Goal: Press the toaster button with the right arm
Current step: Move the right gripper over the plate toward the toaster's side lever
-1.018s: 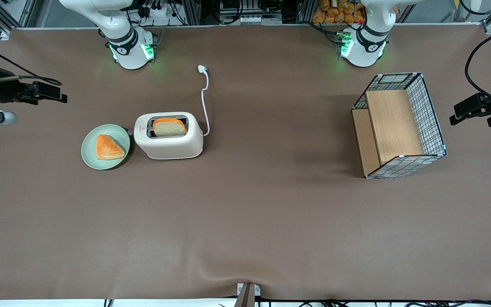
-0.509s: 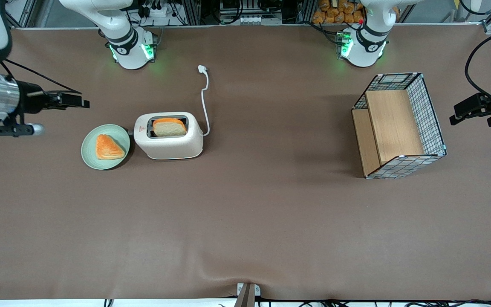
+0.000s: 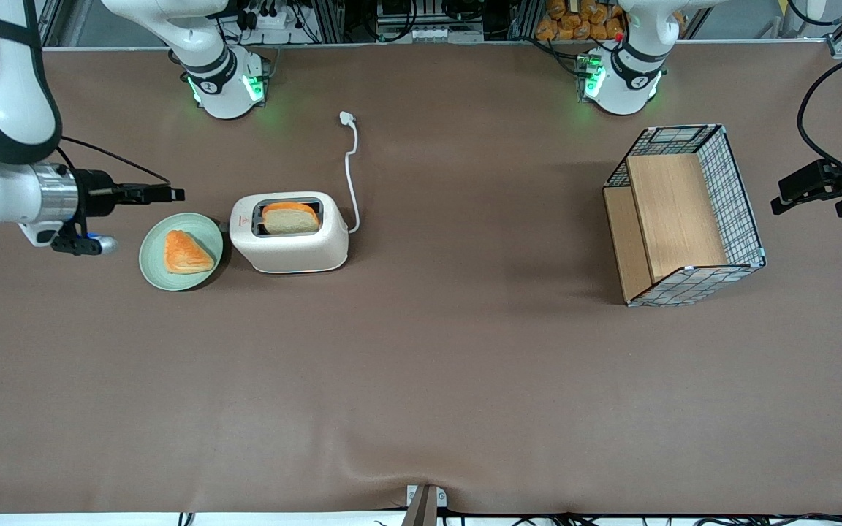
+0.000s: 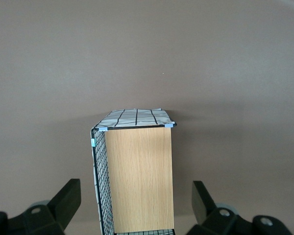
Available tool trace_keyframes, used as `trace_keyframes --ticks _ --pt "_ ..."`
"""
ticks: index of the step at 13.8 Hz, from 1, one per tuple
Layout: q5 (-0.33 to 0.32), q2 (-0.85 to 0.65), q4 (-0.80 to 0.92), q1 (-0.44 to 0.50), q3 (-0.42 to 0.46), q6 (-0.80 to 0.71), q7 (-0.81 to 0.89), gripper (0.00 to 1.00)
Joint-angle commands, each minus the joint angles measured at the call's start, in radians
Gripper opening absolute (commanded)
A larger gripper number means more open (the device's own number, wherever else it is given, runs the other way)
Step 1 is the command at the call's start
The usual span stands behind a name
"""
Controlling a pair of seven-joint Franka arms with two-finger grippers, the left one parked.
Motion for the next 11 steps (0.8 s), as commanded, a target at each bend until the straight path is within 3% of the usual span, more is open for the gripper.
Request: trace_keyframes --ticks 1,4,6,11 --pt "0.051 0.039 -0.008 -0.009 0.003 0.008 0.0 0.59" --pt "0.071 0.078 -0.013 -0.008 0.003 0.025 -0.006 0.31" --pt "0.074 0.089 -0.024 -0.003 0.003 0.032 -0.021 0.0" --pt "0.076 0.15 -0.042 0.023 0.005 0.089 -0.029 0.0"
